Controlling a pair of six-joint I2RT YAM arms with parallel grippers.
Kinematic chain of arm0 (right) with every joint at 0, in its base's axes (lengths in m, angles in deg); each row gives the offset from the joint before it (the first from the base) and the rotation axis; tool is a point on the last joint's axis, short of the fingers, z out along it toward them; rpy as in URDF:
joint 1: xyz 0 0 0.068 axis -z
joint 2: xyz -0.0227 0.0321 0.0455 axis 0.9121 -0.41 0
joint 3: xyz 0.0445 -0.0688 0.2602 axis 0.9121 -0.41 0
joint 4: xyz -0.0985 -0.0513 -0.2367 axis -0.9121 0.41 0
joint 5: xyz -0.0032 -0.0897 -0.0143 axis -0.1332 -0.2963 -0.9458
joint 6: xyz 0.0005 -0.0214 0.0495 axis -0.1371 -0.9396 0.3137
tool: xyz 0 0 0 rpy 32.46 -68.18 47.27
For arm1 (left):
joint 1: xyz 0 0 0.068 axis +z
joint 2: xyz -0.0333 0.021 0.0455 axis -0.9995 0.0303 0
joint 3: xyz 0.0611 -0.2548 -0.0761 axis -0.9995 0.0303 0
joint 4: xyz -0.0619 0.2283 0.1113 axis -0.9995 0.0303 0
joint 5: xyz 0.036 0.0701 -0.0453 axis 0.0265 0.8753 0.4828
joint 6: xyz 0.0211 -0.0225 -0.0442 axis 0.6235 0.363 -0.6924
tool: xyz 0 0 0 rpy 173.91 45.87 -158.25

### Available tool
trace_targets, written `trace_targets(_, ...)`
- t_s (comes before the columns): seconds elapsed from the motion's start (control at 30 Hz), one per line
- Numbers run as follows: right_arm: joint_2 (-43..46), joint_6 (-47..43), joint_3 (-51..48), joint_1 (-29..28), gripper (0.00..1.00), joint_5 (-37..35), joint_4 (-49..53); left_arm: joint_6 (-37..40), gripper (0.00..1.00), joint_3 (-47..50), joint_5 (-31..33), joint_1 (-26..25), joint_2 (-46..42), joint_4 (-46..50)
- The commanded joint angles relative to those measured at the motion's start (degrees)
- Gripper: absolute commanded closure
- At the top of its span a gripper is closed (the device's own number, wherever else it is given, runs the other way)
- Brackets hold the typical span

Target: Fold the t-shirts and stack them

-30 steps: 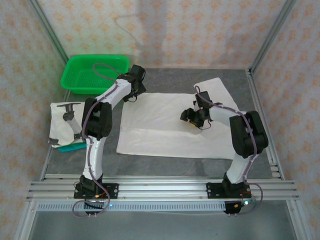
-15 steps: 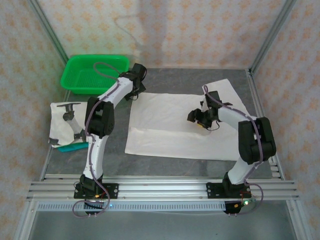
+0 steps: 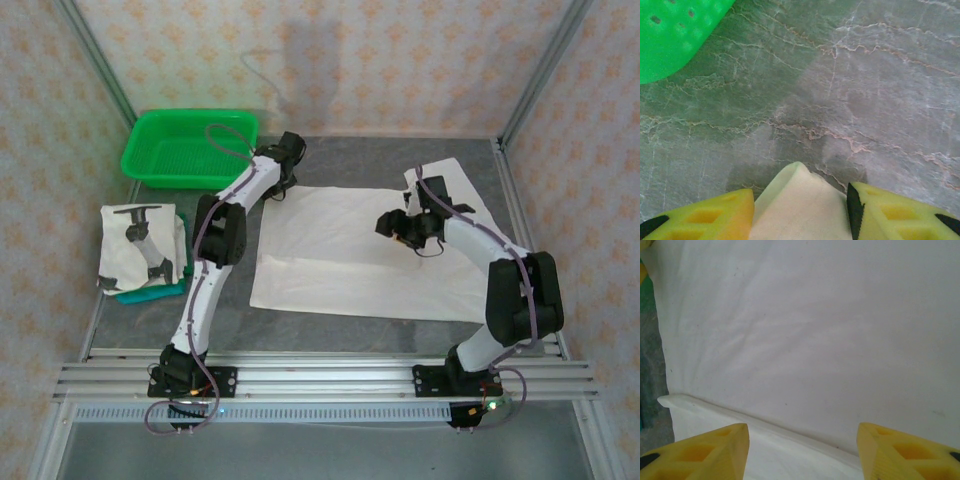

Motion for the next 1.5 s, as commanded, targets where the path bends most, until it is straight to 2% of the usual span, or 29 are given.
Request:
trace_targets(0.0, 2.16, -0.41, -0.96, 0.08, 0.40, -0.81, 1.26, -0.49, 0.50, -1.87, 2.71, 0.72, 0.78, 3.82)
trace_targets(0.23, 2.52, -0.41, -0.73, 0.05, 0.41, -0.73, 1.61, -1.08, 0.64, -1.87, 0.46, 1.26, 2.13, 3.33)
trace_targets(0.4, 3.11, -0.08, -0.54, 0.17, 0.41, -0.87, 1.78, -0.78, 0.88, -1.87, -0.27, 1.77, 1.81, 3.64)
trace_targets(0.53, 3.80, 0.69, 0.50, 0.38, 0.41, -3.21, 1.48, 0.21, 1.00, 0.11, -0.57, 1.79, -0.55, 3.68)
trace_targets(0.73, 0.87, 0.24, 7.01, 4.96, 0.41, -12.62, 1.07, 1.49, 1.00, 11.78, -1.17, 1.38, -9.44, -2.12)
trace_targets(0.97, -12.17, -4.19, 19.76, 10.72, 0.40, -23.48, -3.59, 2.44, 1.00, 19.79, -2.26, 0.98, -14.74, -4.33)
trace_targets(1.1, -21.53, -8.88, 29.71, 13.05, 0.40, -25.81, -2.88, 2.05, 1.00, 23.16, -2.65, 0.98, -16.39, -6.29)
trace_targets(1.27, -32.57, -15.60, 42.86, 13.98, 0.41, -27.63, 0.20, 1.78, 1.00, 22.93, -3.88, 0.95, -15.78, -6.38)
trace_targets(1.47, -44.34, -16.58, 57.12, 14.87, 0.41, -27.97, 3.53, 1.39, 1.00, 23.18, -4.33, 0.91, -15.87, -7.17)
